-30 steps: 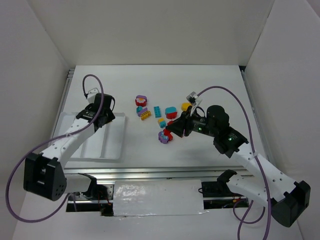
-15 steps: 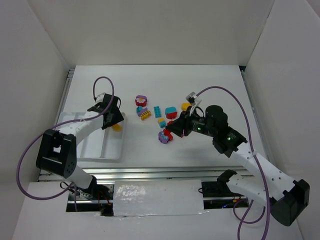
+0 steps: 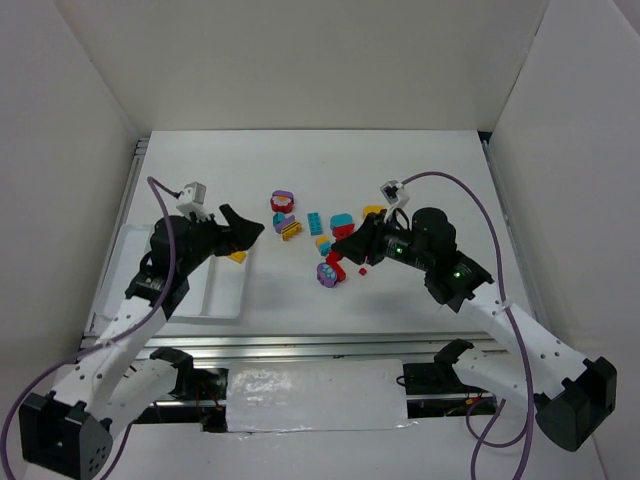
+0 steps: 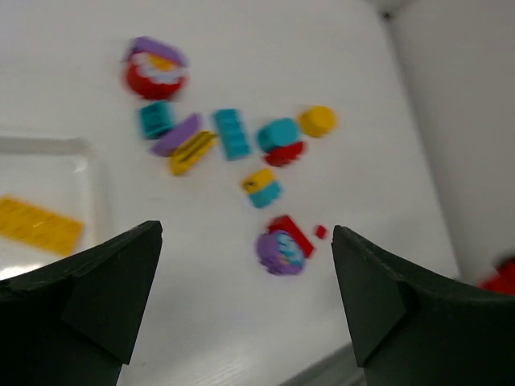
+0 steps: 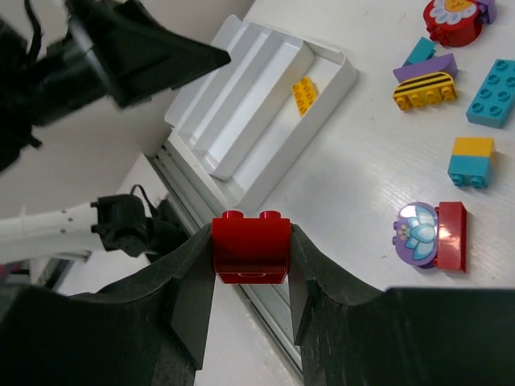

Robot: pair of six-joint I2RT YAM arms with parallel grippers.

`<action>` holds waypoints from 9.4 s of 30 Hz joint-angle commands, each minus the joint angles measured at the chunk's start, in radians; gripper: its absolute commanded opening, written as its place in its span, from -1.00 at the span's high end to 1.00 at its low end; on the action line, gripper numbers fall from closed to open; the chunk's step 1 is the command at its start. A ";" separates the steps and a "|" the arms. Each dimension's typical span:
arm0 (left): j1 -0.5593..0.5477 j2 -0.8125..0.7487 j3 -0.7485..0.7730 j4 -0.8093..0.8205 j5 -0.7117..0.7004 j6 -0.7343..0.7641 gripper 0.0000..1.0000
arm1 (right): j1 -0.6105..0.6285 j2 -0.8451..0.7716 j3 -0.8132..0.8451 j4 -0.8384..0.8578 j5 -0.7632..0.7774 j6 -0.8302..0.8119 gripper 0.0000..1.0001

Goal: Sort the legos into containers by color

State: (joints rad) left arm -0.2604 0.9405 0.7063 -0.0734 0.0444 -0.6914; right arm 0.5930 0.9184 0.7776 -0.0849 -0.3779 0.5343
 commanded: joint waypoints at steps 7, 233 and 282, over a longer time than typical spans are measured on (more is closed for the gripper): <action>-0.244 -0.075 -0.101 0.606 0.756 0.095 -0.99 | -0.021 -0.056 0.009 0.268 -0.271 0.138 1.00; -0.228 -0.065 0.311 -0.458 -0.171 -0.088 1.00 | 0.272 0.073 0.121 -0.154 0.543 -0.151 -0.99; 0.650 0.575 0.341 -0.430 -0.215 -0.220 -0.46 | 0.264 0.092 -0.005 -0.124 0.341 -0.134 -0.99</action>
State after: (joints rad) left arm 0.3744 1.4982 1.0157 -0.5110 -0.1551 -0.8745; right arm 0.8612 1.0069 0.7776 -0.2447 -0.0223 0.4175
